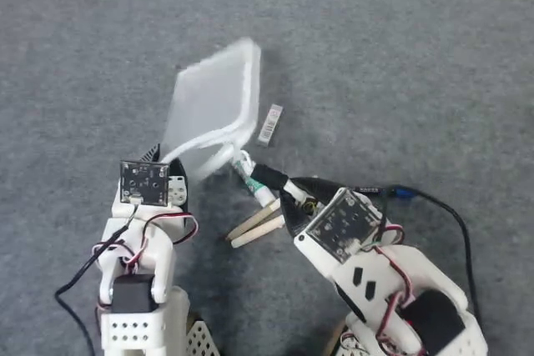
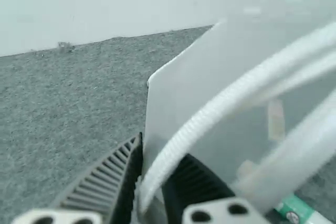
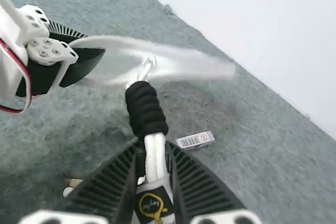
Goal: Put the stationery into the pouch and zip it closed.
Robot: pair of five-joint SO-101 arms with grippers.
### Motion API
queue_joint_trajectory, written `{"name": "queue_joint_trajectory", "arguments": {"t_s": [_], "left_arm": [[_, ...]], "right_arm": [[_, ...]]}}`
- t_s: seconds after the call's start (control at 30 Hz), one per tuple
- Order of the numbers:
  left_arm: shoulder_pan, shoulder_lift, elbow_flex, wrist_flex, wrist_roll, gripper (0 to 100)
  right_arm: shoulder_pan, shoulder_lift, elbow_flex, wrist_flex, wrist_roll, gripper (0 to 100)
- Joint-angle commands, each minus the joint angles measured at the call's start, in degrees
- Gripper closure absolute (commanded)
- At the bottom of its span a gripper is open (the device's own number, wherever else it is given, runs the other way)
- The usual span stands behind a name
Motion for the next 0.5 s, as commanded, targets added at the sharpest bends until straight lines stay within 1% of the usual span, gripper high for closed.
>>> {"name": "queue_joint_trajectory", "arguments": {"t_s": [0.0,0.2,0.37,0.47], "left_arm": [[0.2,-0.6,-1.7,-0.8,-0.5,99],[-0.2,-0.8,-4.5,4.4,-0.5,99],[-0.4,-0.6,-5.3,5.3,-0.6,99],[-2.7,-0.6,-6.0,5.2,-0.4,99]], "right_arm": [[-0.3,-0.8,0.4,-3.6,0.6,99.0],[-0.2,-0.8,0.9,-4.5,0.6,98.0],[-0.1,-0.3,1.1,-4.5,0.7,89.0],[0.6,2.7,0.8,-4.5,0.6,87.4]]}}
